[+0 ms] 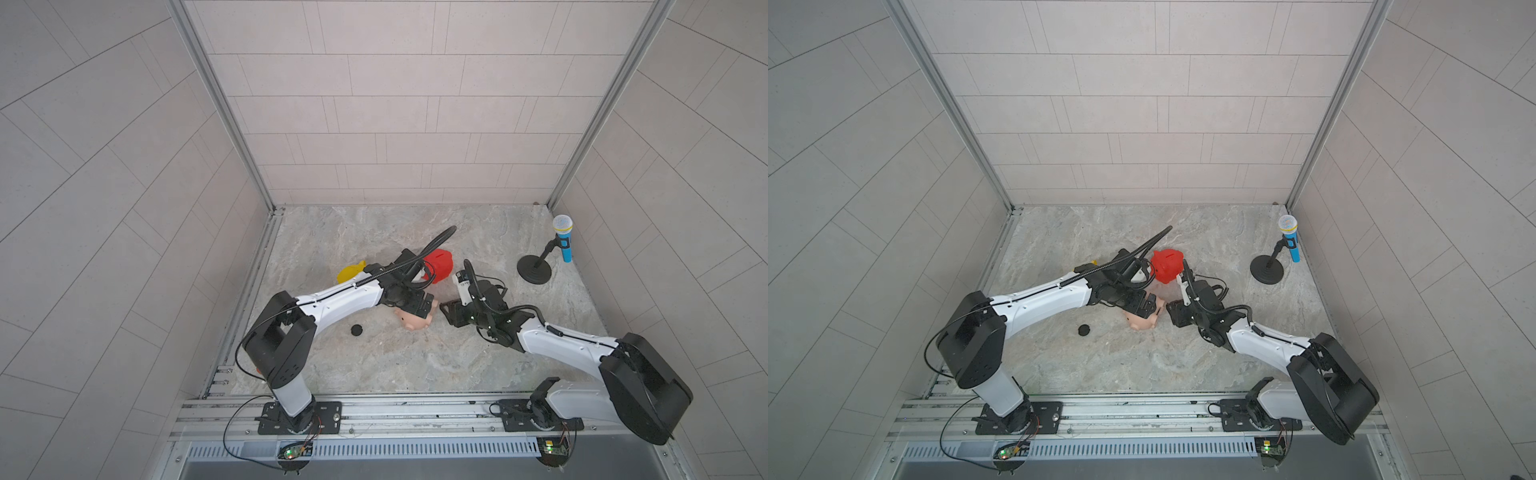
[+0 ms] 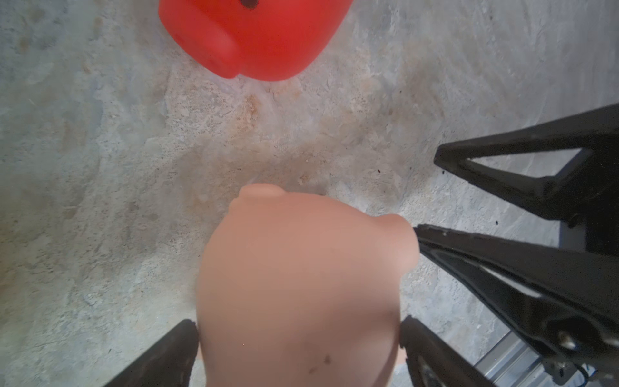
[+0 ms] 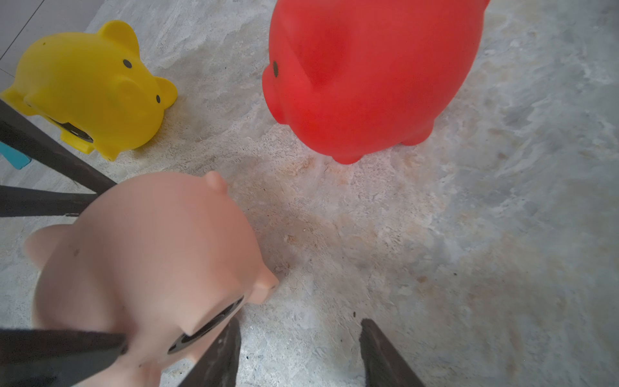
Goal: Open piggy banks
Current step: Adjust the piggy bank at the center of the board.
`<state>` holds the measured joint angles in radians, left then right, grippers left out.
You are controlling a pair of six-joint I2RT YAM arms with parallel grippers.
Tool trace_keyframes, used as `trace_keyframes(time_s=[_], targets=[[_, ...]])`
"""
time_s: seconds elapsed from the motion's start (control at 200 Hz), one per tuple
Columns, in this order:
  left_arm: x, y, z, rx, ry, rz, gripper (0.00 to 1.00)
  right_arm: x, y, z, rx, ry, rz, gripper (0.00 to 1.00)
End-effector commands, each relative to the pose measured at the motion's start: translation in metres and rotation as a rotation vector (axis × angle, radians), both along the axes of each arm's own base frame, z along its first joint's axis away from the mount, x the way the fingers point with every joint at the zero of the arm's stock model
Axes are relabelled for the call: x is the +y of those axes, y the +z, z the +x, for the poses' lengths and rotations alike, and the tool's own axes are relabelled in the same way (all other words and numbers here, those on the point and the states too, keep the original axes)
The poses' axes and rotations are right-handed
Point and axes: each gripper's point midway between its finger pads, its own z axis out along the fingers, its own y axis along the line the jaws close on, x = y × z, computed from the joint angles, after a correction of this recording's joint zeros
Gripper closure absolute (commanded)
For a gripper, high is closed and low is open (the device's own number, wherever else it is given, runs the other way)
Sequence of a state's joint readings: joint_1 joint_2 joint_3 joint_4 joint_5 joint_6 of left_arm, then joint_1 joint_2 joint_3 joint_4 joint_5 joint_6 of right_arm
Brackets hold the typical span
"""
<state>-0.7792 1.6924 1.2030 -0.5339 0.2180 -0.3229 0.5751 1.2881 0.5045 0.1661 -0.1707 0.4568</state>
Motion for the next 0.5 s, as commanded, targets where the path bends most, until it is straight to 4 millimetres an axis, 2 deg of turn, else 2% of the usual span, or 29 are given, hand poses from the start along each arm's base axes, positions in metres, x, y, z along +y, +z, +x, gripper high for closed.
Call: trace_keyframes(time_s=[0.0, 0.165, 0.495], targets=[[-0.002, -0.002, 0.001, -0.014, -0.03, 0.051, 0.0, 0.004, 0.002, 0.003, 0.003, 0.0, 0.027, 0.43], [-0.002, -0.005, 0.01, -0.014, 0.007, 0.086, 0.0, 0.006, 0.003, 0.002, 0.006, 0.007, 0.032, 0.43], [0.004, -0.005, 0.009, -0.003, -0.015, 0.167, 0.0, 0.009, 0.004, 0.005, 0.005, 0.01, 0.043, 0.43]])
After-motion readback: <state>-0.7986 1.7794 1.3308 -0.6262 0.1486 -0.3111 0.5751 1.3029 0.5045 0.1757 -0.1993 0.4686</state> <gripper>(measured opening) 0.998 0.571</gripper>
